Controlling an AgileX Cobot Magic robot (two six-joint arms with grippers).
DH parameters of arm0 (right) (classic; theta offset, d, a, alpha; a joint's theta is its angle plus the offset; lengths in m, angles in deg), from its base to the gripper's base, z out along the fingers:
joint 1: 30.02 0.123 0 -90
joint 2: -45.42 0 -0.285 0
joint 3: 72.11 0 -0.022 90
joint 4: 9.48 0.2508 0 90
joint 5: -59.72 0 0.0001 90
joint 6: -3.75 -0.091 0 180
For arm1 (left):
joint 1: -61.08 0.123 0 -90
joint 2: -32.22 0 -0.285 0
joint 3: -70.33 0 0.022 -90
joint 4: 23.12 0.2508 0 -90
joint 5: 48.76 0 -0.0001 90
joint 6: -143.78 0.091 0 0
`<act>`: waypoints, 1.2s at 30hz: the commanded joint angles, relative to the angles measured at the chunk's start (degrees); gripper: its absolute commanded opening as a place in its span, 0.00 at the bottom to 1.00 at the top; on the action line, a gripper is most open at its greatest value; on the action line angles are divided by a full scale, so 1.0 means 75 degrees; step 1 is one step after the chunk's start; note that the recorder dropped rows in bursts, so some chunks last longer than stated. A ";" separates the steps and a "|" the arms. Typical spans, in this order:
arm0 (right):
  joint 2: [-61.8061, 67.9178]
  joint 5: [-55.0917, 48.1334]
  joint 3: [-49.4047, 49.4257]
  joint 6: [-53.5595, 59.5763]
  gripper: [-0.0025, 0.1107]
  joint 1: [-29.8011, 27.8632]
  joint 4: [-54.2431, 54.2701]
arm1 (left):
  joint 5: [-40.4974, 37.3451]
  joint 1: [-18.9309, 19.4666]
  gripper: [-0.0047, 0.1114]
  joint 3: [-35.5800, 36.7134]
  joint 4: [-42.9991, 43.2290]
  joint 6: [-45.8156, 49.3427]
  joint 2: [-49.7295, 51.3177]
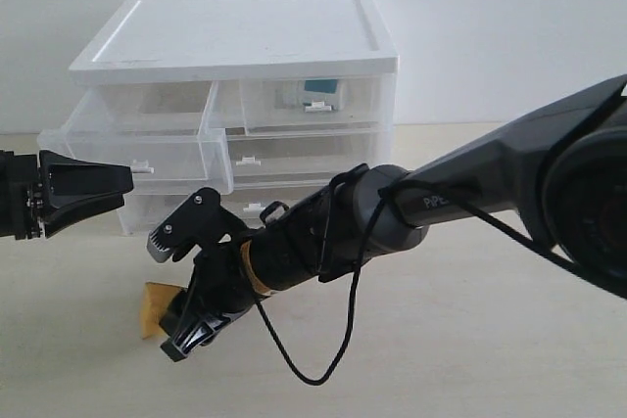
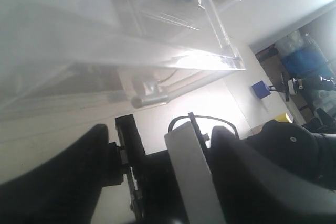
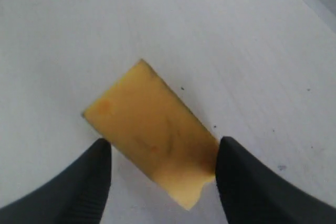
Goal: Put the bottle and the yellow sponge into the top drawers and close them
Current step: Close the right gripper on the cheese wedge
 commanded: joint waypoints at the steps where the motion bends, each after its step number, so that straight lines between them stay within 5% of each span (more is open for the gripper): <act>1: 0.0104 0.0093 -0.0031 0.0057 0.38 0.0007 0.0028 | -0.0055 0.0028 0.51 0.0033 0.0010 -0.0031 -0.0068; 7: 0.0088 0.0926 -0.0031 0.0027 0.02 0.0007 -0.0277 | -0.0055 0.0028 0.51 0.0033 0.0010 -0.0031 -0.0068; 11: 0.0000 0.1009 -0.0031 -0.0176 0.19 0.0007 -0.0809 | -0.0055 0.0028 0.51 0.0033 0.0010 -0.0031 -0.0068; 15: -0.0082 0.0862 -0.0031 -0.0189 0.57 0.0007 -0.0895 | -0.0055 0.0028 0.51 0.0033 0.0010 -0.0031 -0.0068; 21: -0.0048 0.0276 -0.0271 0.0196 0.49 0.0011 -0.0882 | -0.0055 0.0028 0.51 0.0033 0.0010 -0.0031 -0.0068; 36: 0.0339 0.0244 -0.1219 0.0250 0.50 0.0425 -0.0834 | -0.0055 0.0028 0.51 0.0033 0.0010 -0.0031 -0.0068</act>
